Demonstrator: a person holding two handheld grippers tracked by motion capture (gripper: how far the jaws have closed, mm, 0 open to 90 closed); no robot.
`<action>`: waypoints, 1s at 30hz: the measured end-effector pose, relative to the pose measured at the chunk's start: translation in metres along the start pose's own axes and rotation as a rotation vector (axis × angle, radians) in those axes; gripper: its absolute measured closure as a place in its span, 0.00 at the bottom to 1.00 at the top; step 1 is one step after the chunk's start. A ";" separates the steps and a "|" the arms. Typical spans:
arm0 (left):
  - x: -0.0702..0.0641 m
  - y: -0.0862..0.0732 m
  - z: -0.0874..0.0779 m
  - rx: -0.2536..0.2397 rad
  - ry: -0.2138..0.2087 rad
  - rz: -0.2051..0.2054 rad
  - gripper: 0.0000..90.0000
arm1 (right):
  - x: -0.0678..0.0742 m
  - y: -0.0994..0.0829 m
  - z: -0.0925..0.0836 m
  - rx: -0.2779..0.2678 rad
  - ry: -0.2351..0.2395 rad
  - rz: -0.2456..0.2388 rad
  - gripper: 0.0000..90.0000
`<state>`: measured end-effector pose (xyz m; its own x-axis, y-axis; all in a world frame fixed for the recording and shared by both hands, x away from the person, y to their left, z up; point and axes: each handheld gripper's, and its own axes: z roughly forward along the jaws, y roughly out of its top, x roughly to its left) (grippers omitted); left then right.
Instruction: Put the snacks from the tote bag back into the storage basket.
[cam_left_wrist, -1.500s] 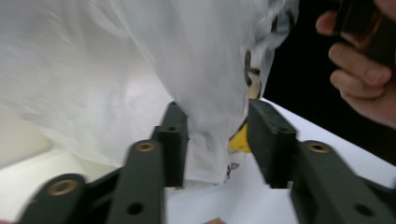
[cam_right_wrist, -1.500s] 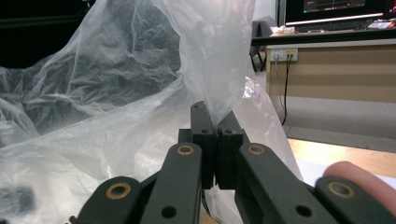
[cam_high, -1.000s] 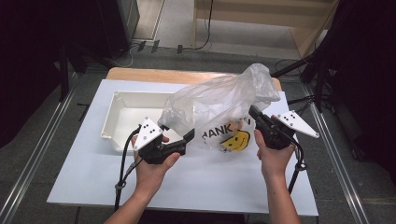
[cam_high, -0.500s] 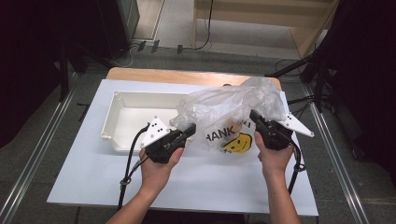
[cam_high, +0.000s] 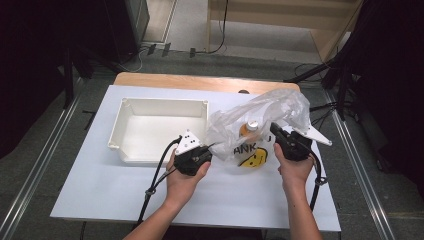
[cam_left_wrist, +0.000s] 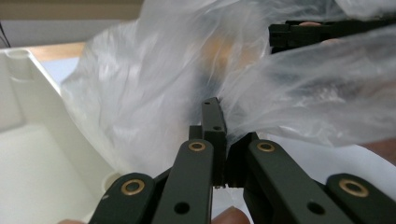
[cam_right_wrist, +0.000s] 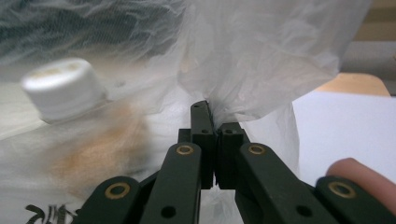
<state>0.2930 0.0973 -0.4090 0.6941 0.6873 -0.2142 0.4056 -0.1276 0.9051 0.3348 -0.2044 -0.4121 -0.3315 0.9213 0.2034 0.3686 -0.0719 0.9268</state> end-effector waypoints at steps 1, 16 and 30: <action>0.000 -0.002 0.001 0.004 -0.001 -0.001 1.00 | -0.001 -0.003 0.002 0.011 -0.004 0.003 1.00; -0.011 -0.026 0.006 0.015 -0.032 0.002 0.62 | -0.015 -0.035 0.023 0.123 -0.083 0.000 1.00; -0.021 0.011 -0.039 -0.092 0.028 0.046 0.10 | -0.011 -0.033 0.018 0.096 -0.087 -0.010 1.00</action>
<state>0.2600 0.1096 -0.3800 0.6932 0.7022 -0.1625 0.3168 -0.0942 0.9438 0.3414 -0.2053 -0.4507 -0.2601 0.9518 0.1623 0.4482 -0.0298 0.8934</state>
